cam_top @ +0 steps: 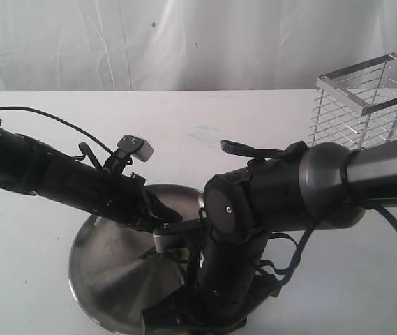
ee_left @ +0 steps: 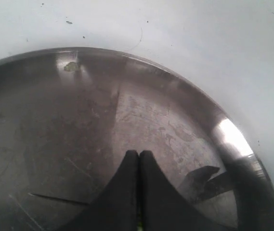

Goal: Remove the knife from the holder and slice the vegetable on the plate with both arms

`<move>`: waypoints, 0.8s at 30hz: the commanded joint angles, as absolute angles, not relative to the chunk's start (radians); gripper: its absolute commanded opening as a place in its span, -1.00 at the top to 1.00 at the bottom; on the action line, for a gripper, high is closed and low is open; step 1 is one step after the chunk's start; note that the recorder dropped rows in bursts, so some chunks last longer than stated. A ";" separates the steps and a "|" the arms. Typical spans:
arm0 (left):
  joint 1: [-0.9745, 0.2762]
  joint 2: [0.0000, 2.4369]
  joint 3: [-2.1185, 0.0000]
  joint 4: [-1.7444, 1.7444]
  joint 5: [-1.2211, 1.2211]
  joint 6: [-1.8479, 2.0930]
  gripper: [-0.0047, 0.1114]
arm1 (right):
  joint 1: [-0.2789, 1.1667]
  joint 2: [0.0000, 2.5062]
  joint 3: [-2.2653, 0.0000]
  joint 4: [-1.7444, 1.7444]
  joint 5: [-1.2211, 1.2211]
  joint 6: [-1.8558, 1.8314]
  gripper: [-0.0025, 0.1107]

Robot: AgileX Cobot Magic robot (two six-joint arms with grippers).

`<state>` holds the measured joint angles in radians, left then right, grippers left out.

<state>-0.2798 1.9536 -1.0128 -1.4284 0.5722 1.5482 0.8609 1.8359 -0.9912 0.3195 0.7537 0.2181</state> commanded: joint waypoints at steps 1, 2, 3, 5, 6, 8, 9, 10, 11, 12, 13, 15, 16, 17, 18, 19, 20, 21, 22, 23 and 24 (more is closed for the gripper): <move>-0.281 1.992 -1.008 -1.437 0.572 1.548 0.92 | 0.857 1.829 -0.990 0.318 0.778 0.211 0.96; -0.281 2.000 -1.008 -1.437 0.571 1.550 0.92 | 0.857 1.829 -0.990 0.318 0.783 0.211 0.96; -0.281 2.005 -1.008 -1.437 0.568 1.550 0.92 | 0.857 1.829 -0.990 0.318 0.783 0.211 0.96; -0.281 2.013 -1.008 -1.437 0.568 1.550 0.92 | 0.857 1.829 -0.990 0.318 0.777 0.211 0.96; -0.281 2.015 -1.007 -1.435 0.568 1.550 0.92 | 0.857 1.829 -0.990 0.318 0.777 0.211 0.96; -0.281 2.017 -1.006 -1.433 0.561 1.548 0.92 | 0.857 1.829 -0.990 0.318 0.772 0.224 0.96; -0.281 2.017 -1.006 -1.433 0.549 1.548 0.92 | 0.857 1.829 -0.990 0.318 0.772 0.230 0.96; -0.281 2.017 -1.002 -1.433 0.529 1.548 0.92 | 0.857 1.829 -0.990 0.318 0.792 0.230 0.96; -0.281 2.017 -0.994 -1.433 0.495 1.548 0.92 | 0.857 1.829 -0.990 0.318 0.824 0.230 0.96; -0.281 2.017 -0.984 -1.433 0.451 1.548 0.92 | 0.857 1.829 -0.990 0.318 0.853 0.230 0.96; -0.281 2.017 -0.981 -1.433 0.426 1.548 0.92 | 0.857 1.829 -0.990 0.318 0.883 0.230 0.96; -0.281 2.017 -0.979 -1.456 0.411 1.548 0.92 | 0.857 1.827 -0.990 0.318 0.917 0.230 0.96; -0.281 2.017 -0.979 -1.467 0.417 1.550 0.92 | 0.857 1.824 -0.990 0.318 0.918 0.230 0.96; -0.281 2.017 -0.979 -1.472 0.422 1.550 0.92 | 0.857 1.824 -0.990 0.318 0.918 0.230 0.96; -0.281 2.017 -0.979 -1.474 0.422 1.550 0.92 | 0.857 1.824 -0.990 0.318 0.917 0.230 0.96; -0.281 2.015 -0.979 -1.479 0.422 1.550 0.92 | 0.857 1.824 -0.990 0.318 0.917 0.230 0.96; -0.281 2.013 -0.979 -1.479 0.422 1.550 0.92 | 0.857 1.824 -0.990 0.318 0.919 0.230 0.96; -0.281 2.011 -0.979 -1.484 0.430 1.550 0.92 | 0.857 1.824 -0.990 0.318 0.922 0.230 0.96; -0.281 2.004 -0.979 -1.493 0.438 1.552 0.92 | 0.857 1.823 -0.990 0.318 0.929 0.230 0.96; -0.281 1.998 -0.979 -1.501 0.441 1.552 0.92 | 0.857 1.823 -0.990 0.318 0.934 0.230 0.96; -0.281 1.986 -0.979 -1.516 0.441 1.561 0.92 | 0.857 1.820 -0.990 0.318 0.939 0.230 0.96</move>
<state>-0.2798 2.0023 -0.9944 -1.5010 0.4736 1.5482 0.8593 1.8315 -0.9947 0.3195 0.9105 0.2241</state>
